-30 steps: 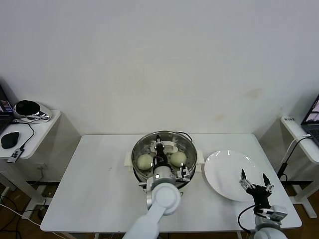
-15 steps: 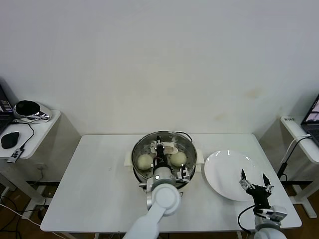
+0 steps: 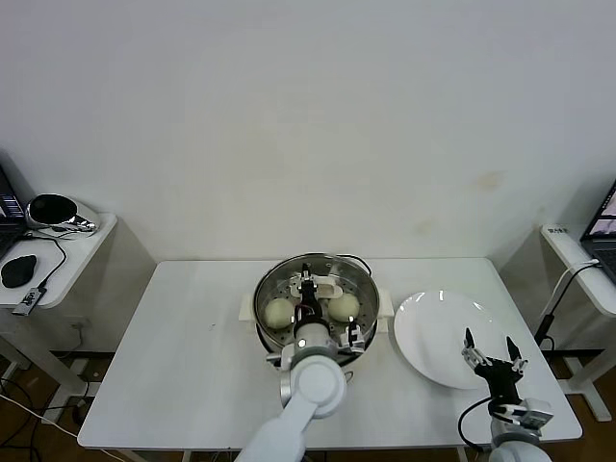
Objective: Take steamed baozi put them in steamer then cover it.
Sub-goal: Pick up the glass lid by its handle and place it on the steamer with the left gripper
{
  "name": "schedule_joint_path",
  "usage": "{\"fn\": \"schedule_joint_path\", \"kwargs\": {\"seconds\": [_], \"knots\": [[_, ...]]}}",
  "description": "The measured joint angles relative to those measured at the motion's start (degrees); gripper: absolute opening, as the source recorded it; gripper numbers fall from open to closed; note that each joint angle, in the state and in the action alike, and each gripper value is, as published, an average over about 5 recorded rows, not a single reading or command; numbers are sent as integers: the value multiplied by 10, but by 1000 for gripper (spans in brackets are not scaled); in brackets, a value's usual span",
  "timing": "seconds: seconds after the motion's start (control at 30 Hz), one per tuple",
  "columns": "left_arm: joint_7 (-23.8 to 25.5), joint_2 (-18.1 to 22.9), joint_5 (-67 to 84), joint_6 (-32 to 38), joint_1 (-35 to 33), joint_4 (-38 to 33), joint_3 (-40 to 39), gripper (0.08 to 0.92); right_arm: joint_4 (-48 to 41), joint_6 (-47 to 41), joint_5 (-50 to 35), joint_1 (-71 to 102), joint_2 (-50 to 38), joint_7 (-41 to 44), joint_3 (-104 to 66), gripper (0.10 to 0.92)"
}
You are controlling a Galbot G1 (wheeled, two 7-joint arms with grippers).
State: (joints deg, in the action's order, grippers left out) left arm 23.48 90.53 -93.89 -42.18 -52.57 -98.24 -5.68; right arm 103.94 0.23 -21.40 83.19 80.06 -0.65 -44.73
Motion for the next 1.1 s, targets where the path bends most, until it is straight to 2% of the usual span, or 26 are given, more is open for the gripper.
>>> {"fn": "schedule_joint_path", "kwargs": {"seconds": [0.1, 0.73, 0.87, 1.1], "knots": [[-1, 0, 5, 0, 0, -3, -1, 221, 0, 0, 0, 0, 0, 0, 0, 823], [20, -27, 18, 0, -29, -77, -25, 767, -7, 7, 4, -4, 3, 1, 1, 823], [24, -31, 19, 0, -40, -95, -33, 818, -8, 7, 5, -3, 4, 2, 1, 823], [34, -42, 23, 0, -58, -128, -35, 823, -8, 6, 7, 1, 5, 2, 2, 823]]}}
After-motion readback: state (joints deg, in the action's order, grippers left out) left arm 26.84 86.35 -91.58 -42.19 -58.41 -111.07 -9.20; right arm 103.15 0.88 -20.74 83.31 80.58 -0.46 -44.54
